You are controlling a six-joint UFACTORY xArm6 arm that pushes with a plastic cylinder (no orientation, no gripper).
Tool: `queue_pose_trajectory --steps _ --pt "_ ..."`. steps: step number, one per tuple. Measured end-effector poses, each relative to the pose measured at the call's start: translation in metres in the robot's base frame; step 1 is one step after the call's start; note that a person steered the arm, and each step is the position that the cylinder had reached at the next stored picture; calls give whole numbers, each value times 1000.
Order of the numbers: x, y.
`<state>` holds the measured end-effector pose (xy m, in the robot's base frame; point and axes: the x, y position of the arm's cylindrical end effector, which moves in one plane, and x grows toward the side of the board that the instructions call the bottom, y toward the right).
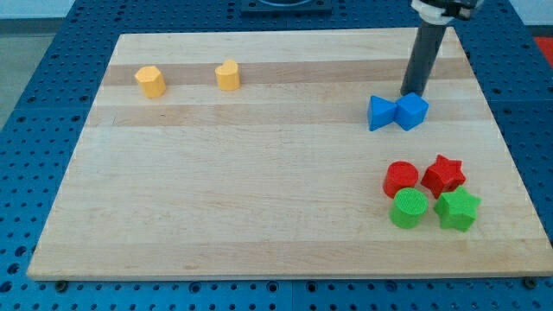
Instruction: Push the yellow heart above the blue cube
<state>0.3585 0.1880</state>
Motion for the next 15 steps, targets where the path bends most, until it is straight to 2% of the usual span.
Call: queue_pose_trajectory --steps 2,3,5,7,8,9,10,11,13,14,15 --pt "6 0" --pt "-35 -17" --pt "-97 -150" --pt "-96 -309" --pt "-74 -331" --pt "-59 -296" --pt "-49 -216" --pt "-49 -204" --pt "-45 -278" --pt "-19 -282" --pt "-9 -227"
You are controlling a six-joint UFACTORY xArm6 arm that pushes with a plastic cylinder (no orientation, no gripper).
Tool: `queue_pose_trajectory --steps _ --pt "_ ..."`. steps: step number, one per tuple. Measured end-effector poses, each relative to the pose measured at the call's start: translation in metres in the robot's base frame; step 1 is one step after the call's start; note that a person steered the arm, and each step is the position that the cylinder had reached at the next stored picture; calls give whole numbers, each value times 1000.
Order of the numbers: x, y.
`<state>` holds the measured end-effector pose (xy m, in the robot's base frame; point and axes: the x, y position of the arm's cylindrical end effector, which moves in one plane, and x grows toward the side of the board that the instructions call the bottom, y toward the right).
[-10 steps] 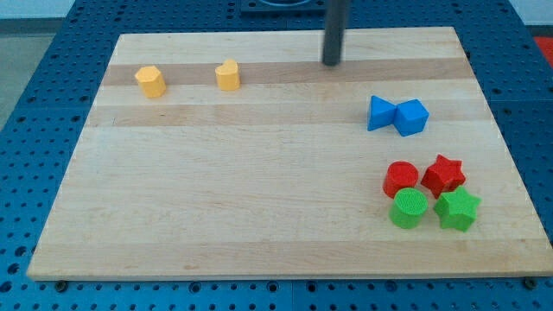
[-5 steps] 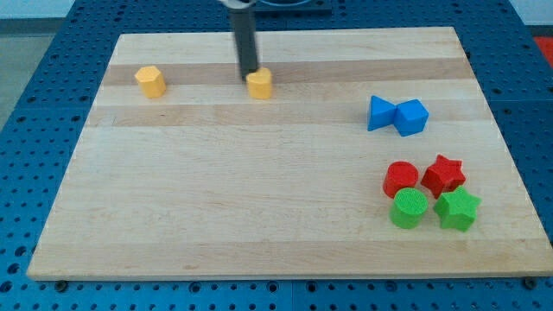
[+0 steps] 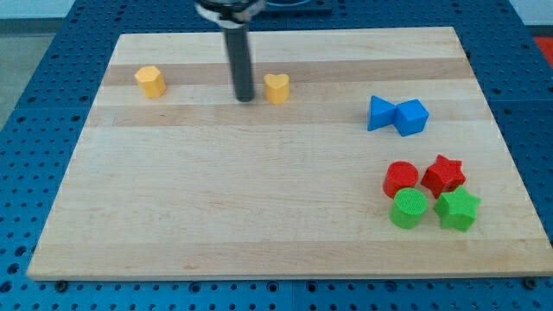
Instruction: Push the yellow heart above the blue cube
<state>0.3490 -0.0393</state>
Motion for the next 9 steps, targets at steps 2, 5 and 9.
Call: queue_pose_trajectory --steps 2,5,9 --pt "-17 111" --pt "-64 58" --pt "-34 179"
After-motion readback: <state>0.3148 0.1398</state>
